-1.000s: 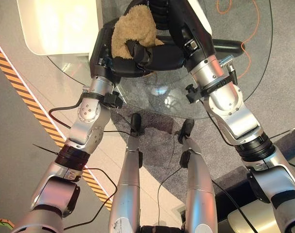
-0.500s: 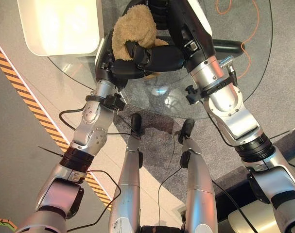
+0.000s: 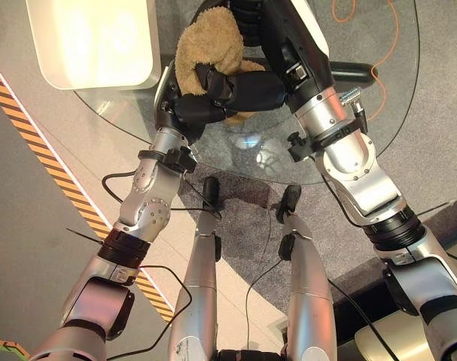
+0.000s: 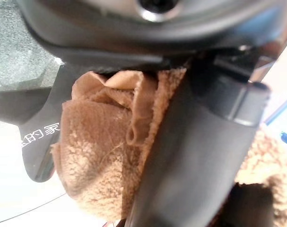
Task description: Wipe the table with a cloth and put it in the basket.
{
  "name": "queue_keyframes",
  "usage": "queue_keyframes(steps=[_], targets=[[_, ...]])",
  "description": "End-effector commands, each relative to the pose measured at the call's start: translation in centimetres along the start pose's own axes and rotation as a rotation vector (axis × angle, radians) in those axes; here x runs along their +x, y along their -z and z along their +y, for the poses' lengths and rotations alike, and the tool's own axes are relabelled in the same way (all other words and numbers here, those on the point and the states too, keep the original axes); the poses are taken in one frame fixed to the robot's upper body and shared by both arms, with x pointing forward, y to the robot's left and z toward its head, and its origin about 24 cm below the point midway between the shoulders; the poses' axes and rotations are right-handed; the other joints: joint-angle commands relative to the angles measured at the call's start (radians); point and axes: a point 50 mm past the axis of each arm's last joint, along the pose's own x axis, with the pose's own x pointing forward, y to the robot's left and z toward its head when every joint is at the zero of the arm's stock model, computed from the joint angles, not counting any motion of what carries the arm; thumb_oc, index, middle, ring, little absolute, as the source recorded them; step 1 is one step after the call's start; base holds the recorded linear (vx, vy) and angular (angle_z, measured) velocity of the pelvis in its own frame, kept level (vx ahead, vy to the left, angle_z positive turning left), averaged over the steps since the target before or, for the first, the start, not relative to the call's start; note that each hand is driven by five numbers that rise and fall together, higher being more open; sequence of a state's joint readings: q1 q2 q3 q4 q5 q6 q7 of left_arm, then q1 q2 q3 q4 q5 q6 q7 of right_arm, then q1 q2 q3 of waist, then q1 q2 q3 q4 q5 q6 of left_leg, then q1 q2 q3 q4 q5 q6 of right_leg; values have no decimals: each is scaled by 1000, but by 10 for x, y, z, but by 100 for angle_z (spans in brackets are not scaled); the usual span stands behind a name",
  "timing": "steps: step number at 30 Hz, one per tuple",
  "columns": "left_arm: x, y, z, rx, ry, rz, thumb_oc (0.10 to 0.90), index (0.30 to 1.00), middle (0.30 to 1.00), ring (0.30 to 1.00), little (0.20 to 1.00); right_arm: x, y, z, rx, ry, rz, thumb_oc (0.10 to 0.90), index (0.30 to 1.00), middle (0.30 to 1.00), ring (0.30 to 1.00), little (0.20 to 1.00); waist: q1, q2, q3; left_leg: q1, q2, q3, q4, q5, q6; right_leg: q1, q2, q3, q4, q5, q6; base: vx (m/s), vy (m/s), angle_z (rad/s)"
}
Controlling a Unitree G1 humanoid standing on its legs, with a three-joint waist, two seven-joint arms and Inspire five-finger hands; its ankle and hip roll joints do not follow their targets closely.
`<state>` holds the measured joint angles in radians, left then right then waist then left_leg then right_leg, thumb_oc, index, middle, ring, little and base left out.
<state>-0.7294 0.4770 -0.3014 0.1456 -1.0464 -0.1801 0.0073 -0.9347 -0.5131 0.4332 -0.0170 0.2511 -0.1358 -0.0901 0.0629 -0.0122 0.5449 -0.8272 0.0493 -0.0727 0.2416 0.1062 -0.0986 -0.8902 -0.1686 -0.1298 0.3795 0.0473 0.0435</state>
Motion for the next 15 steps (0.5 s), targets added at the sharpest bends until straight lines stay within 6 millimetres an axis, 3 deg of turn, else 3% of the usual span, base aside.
queue_keyframes(steps=[1,2,7,8,9,11,13,15], targets=[[14,-11,-56,-128,276,-109,100,300,300,300,200,9,-100,35,190,-133,-594,100,300,300,300,200,-9,29,-25,34,-54,60,23,-26,77,105,28,-4,-68,-7,30,0,0,0],[14,-13,-56,-128,280,-114,100,300,300,300,200,9,-101,34,188,-133,-598,100,300,300,300,200,-10,29,-25,11,-55,65,20,0,82,85,27,-11,-75,17,22,60,-14,1],[14,-11,-56,-143,281,-107,100,300,300,300,200,9,-97,33,225,-111,-578,100,300,300,300,200,-12,29,-25,30,-53,63,24,-21,78,100,30,-4,-67,-3,27,-5,4,1],[14,-13,-57,-137,284,-114,100,300,300,300,200,10,-98,31,236,-104,-579,685,801,801,801,785,-13,29,-25,10,-54,68,23,0,82,82,27,-10,-73,18,21,0,0,0],[14,-13,-56,-137,283,-114,100,300,300,300,200,9,-97,30,258,-96,-580,800,900,900,900,900,-13,29,-25,12,-53,69,23,-2,81,85,28,-10,-73,15,21,-48,12,0],[13,-11,-55,-139,275,-111,100,300,300,300,200,8,-94,30,282,-83,-573,800,900,900,900,900,-14,29,-25,35,-52,65,26,-28,77,105,30,-1,-65,-9,28,65,-7,0],[14,-13,-55,-136,276,-122,100,300,300,300,200,8,-94,27,306,-67,-580,800,900,900,900,900,-16,29,-25,13,-52,71,21,-2,82,85,29,-8,-74,16,21,0,0,0],[13,-11,-53,-138,264,-121,100,300,300,300,200,6,-91,25,334,-43,-570,800,900,900,900,900,-17,29,-25,39,-51,67,22,-27,77,107,32,2,-67,-8,27,0,0,0]])
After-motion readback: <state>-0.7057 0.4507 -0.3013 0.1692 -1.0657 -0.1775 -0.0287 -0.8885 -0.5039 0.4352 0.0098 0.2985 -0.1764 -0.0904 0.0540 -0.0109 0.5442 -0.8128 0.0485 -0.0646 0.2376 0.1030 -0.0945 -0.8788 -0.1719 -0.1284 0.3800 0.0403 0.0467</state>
